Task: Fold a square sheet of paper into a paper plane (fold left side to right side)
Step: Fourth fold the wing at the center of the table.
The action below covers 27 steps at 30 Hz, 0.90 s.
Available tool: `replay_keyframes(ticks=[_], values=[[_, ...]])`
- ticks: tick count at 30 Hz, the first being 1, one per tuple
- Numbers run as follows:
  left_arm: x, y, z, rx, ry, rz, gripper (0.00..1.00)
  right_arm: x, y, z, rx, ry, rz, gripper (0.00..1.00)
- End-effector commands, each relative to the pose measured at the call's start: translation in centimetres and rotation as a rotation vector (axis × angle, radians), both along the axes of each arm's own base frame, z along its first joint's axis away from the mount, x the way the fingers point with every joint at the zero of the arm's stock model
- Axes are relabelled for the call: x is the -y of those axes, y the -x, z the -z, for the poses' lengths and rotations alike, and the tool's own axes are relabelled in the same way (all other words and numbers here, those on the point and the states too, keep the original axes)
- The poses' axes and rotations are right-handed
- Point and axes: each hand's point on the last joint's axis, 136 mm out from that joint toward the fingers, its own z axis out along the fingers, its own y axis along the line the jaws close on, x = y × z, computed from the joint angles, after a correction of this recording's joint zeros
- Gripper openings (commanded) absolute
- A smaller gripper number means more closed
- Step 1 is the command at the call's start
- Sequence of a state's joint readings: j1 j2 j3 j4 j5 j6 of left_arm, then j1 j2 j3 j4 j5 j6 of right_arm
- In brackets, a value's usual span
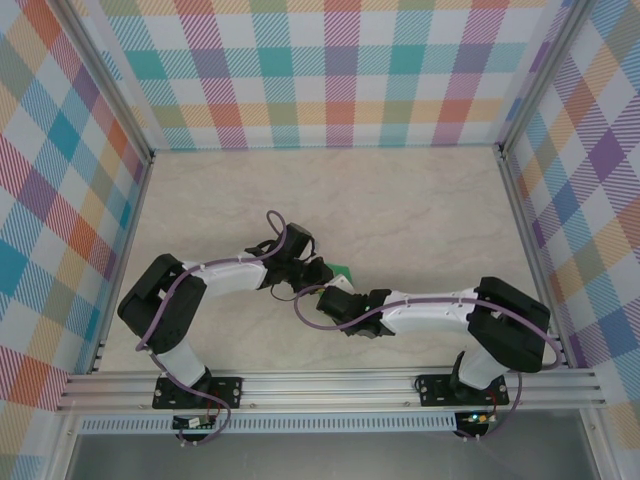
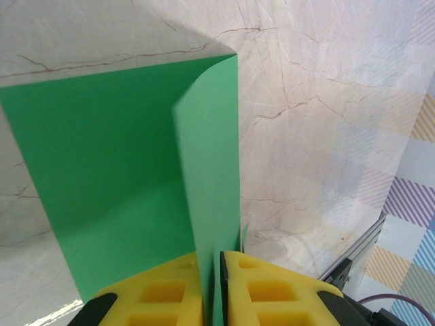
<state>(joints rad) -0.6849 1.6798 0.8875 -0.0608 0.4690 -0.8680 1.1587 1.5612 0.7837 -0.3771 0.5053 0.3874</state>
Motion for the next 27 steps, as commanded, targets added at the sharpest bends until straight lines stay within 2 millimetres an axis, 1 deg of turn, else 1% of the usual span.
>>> replay_keyframes(ticks=[1,4,6,8,11,14,16,18,20,22,24,27], values=[[-0.1,0.2,-1.3,0.026,-0.015,0.021,0.17,-0.2,-0.1,0.4,0.01,-0.013,0.022,0.28],[-0.5,0.2,-1.8,0.038,-0.028,0.027,0.19,0.1,0.0,0.5,0.008,-0.021,0.036,0.25],[-0.9,0.1,-2.2,0.044,-0.034,0.029,0.24,0.0,0.1,0.4,0.007,-0.033,0.036,0.24],[-1.5,0.0,-2.7,0.056,-0.042,0.026,0.31,-0.1,0.1,0.3,0.006,-0.042,0.03,0.23],[-2.7,-0.5,-4.3,0.088,-0.036,0.02,0.44,-0.2,0.3,0.4,-0.006,-0.053,0.022,0.21],[-4.0,-0.7,-6.0,0.117,-0.035,0.013,0.6,-0.3,0.5,0.7,-0.023,-0.067,0.023,0.19],[-5.2,-1.0,-7.0,0.141,-0.039,-0.008,0.67,-0.4,0.5,0.8,-0.034,-0.086,0.027,0.16],[-6.5,-1.2,-7.6,0.154,-0.049,-0.035,0.71,-0.5,0.6,0.6,-0.046,-0.117,0.031,0.13],[-7.8,-1.3,-7.7,0.158,-0.053,-0.065,0.75,-0.6,0.7,0.6,-0.064,-0.153,0.036,0.12],[-8.9,-1.2,-7.4,0.15,-0.052,-0.094,0.76,-0.8,0.7,0.4,-0.084,-0.192,0.036,0.12],[-9.4,-1.0,-7.0,0.136,-0.043,-0.104,0.76,-0.9,0.9,0.4,-0.107,-0.229,0.029,0.12],[-9.1,-0.3,-6.1,0.108,-0.02,-0.092,0.75,-1.3,1.2,0.6,-0.158,-0.282,0.022,0.12]])
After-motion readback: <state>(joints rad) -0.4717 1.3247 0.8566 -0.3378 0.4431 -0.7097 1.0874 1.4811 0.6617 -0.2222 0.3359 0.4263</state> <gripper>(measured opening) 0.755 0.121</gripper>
